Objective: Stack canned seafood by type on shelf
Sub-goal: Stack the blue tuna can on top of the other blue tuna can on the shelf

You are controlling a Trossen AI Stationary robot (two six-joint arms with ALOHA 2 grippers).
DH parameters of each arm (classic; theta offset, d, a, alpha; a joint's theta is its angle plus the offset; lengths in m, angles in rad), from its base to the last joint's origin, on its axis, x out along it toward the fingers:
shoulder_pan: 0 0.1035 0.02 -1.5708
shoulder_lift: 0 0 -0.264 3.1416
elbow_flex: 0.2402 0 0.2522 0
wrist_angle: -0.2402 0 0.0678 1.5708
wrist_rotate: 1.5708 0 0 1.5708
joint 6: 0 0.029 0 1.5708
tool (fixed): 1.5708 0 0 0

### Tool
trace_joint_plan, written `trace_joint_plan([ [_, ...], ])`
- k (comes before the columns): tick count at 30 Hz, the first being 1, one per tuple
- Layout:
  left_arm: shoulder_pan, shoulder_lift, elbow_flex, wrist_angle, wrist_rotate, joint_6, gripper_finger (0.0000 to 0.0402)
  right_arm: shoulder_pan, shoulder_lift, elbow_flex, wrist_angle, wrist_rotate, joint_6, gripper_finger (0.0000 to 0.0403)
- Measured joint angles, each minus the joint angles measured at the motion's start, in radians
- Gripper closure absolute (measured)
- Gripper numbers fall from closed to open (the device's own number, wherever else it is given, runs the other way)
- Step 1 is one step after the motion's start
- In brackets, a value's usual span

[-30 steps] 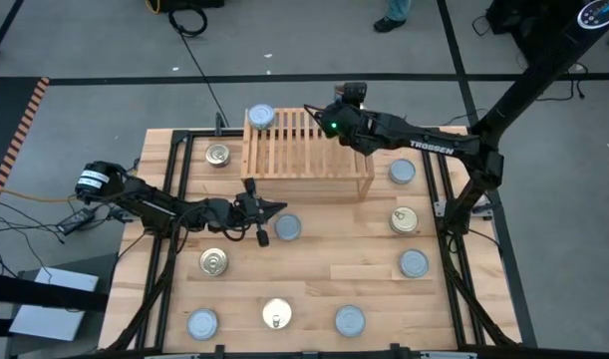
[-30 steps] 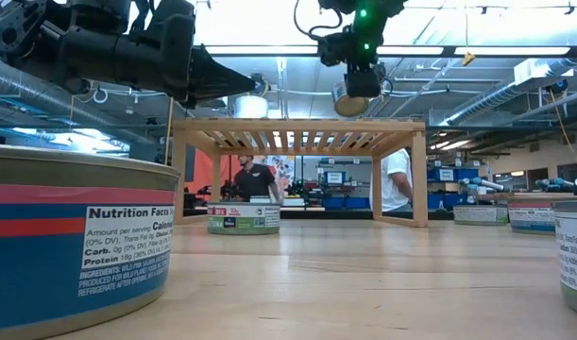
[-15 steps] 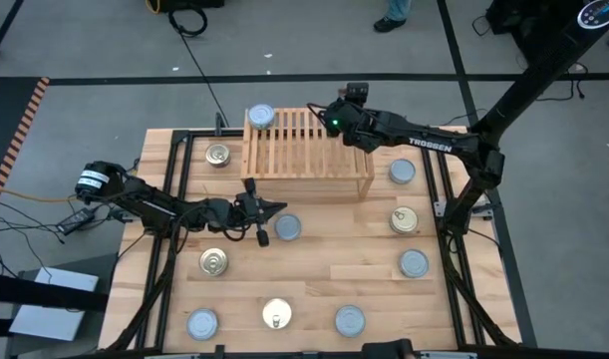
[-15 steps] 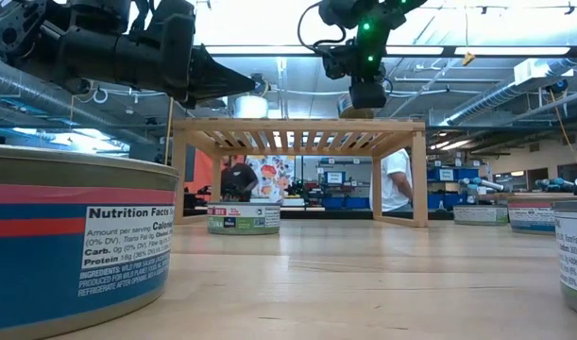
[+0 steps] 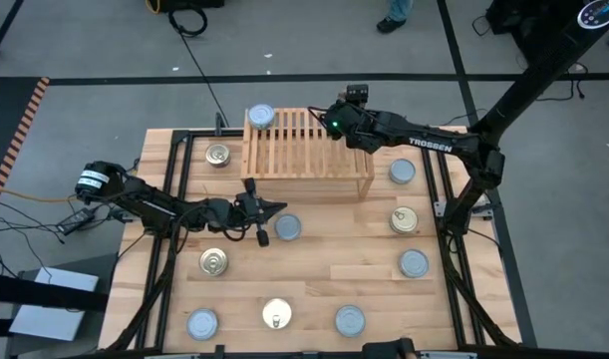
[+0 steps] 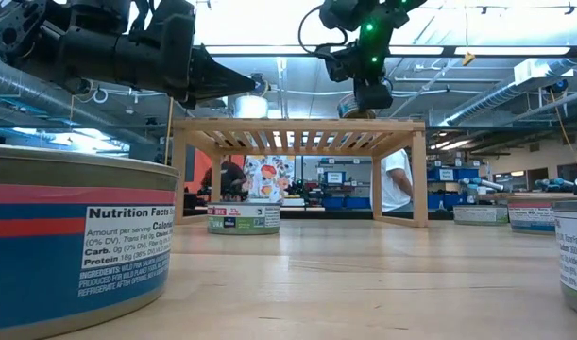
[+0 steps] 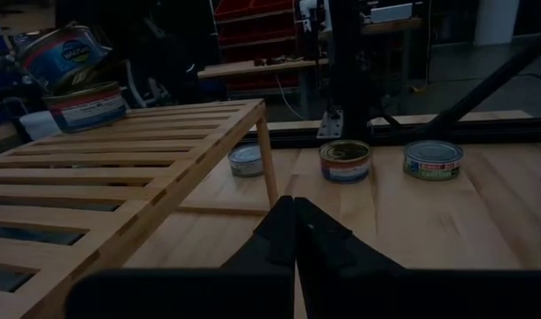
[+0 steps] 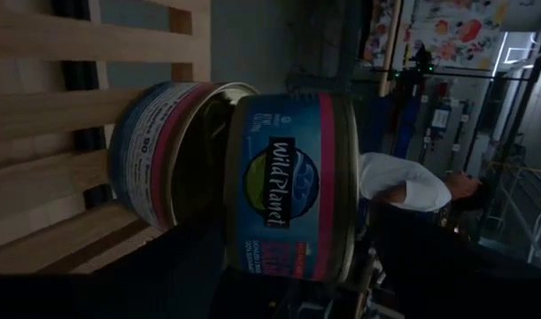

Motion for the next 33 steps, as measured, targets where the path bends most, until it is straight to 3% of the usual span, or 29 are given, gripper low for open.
trace_joint_plan([
  [9, 0.0, 0.0, 0.0, -0.001, 0.0, 0.0, 0.0397, 0.001, 0.0, 0.008, -0.051, -0.006, 0.038, 0.0109],
  [26, 0.0, 0.0, 0.0, -0.007, 0.011, 0.0, 0.0397, -0.046, 0.0, 0.103, -0.199, -0.263, 0.27, 0.011],
  [33, 0.0, 0.0, 0.0, -0.008, 0.011, 0.0, 0.0397, -0.081, 0.0, 0.103, -0.199, -0.279, 0.289, 0.011],
])
